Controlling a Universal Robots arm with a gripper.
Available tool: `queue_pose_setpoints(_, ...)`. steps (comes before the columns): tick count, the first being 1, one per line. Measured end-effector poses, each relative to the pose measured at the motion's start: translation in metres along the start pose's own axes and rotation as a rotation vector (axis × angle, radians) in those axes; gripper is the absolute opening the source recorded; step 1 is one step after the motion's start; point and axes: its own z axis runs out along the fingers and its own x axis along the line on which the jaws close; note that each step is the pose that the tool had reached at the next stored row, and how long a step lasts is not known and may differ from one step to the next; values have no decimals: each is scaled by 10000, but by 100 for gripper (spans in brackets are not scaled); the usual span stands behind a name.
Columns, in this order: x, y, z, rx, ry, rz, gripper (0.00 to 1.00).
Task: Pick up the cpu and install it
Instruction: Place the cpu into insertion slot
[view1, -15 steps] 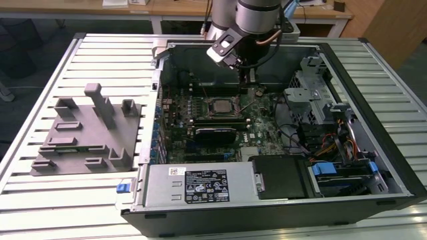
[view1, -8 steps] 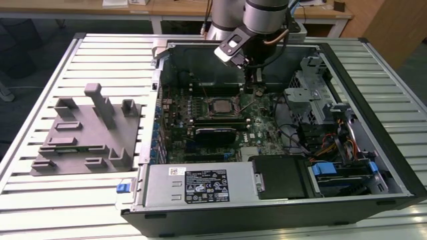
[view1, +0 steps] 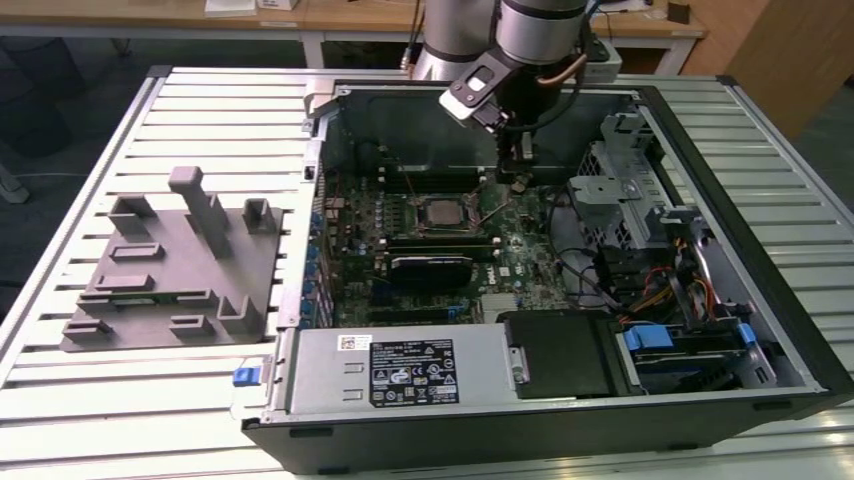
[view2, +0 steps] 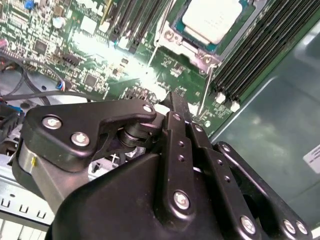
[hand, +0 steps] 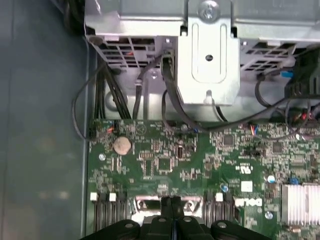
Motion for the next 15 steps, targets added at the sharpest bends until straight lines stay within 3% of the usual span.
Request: queue_pose_setpoints(15, 18, 191, 80, 19, -1, -30, 11)
